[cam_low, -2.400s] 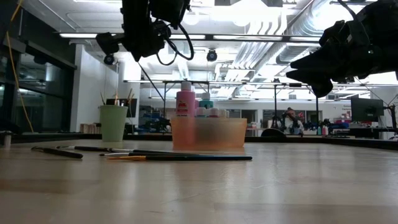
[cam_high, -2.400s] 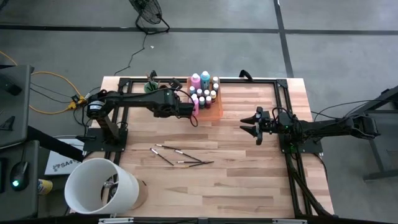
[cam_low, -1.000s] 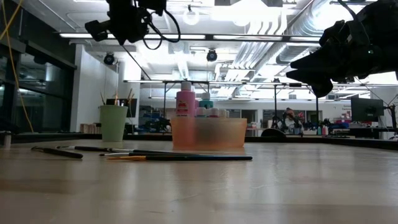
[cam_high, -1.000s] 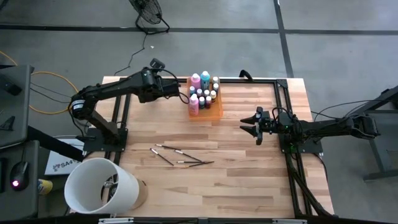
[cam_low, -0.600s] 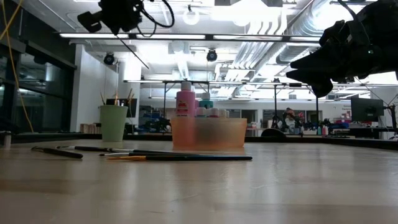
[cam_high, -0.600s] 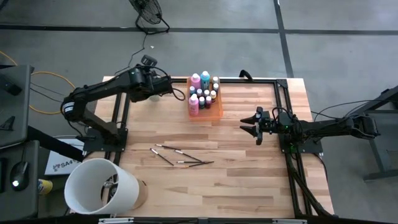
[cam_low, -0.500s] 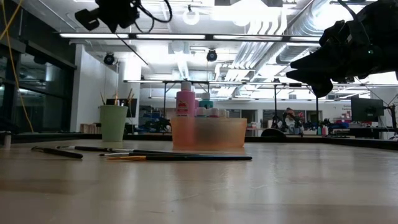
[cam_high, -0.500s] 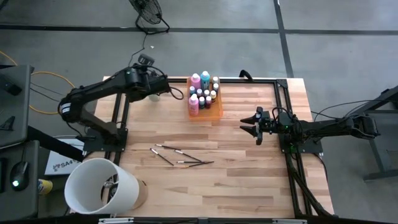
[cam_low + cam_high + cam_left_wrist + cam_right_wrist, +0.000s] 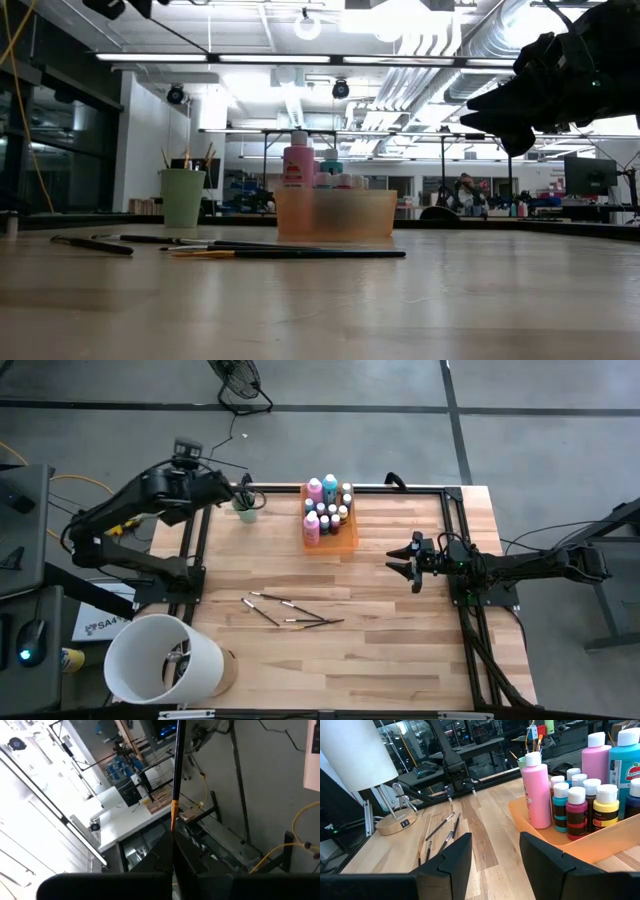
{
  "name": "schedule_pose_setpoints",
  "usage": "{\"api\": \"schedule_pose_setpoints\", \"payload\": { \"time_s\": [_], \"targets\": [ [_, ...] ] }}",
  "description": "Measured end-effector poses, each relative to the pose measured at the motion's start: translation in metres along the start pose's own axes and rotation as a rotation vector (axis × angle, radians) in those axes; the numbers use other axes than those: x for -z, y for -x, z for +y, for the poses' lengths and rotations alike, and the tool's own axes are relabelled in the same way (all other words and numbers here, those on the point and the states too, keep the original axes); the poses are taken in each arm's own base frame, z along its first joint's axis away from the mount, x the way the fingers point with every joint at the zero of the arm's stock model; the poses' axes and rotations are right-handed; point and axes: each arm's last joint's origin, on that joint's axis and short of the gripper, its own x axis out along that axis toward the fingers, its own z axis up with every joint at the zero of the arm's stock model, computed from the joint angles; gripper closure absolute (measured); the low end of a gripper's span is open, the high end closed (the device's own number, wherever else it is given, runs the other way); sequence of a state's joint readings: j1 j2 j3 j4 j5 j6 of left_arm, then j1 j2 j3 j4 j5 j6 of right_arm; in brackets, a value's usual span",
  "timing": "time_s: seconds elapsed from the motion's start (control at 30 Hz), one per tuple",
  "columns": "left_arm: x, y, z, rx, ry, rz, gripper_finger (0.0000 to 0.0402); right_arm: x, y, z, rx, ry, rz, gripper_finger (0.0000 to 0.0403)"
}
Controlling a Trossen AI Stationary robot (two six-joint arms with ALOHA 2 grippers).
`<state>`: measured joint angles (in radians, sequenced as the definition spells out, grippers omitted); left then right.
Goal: Pick & Place Paint Supplies
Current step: Put the orange paintbrush into the cup
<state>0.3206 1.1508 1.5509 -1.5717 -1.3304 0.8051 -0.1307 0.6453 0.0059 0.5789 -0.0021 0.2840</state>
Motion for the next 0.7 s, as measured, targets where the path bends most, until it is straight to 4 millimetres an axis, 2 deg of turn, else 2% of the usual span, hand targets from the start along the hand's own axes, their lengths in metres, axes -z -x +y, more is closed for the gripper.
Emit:
{"api": "schedule_pose_setpoints", "payload": {
  "time_s": [0.1, 0.2, 0.43, 0.7],
  "targets": [
    [0.01, 0.001, -0.002, 0.001, 0.027, -0.008, 0.0401, 0.0, 0.0, 0.0, 0.0, 0.0, 0.0, 0.0243],
    [0.009, -0.005, -0.009, 0.031, -0.008, 0.02, 0.0401, 0.0, 0.0, 0.0, 0.0, 0.0, 0.0, 0.0243],
    [-0.01, -0.034, -0.037, 0.137, -0.161, 0.155, 0.0401, 0.0, 0.0, 0.0, 0.0, 0.0, -0.001, 0.0243],
    [-0.035, -0.049, -0.051, 0.171, -0.302, 0.188, 0.0401, 0.0, 0.0, 0.0, 0.0, 0.0, 0.0, 0.0243]
  ]
}}
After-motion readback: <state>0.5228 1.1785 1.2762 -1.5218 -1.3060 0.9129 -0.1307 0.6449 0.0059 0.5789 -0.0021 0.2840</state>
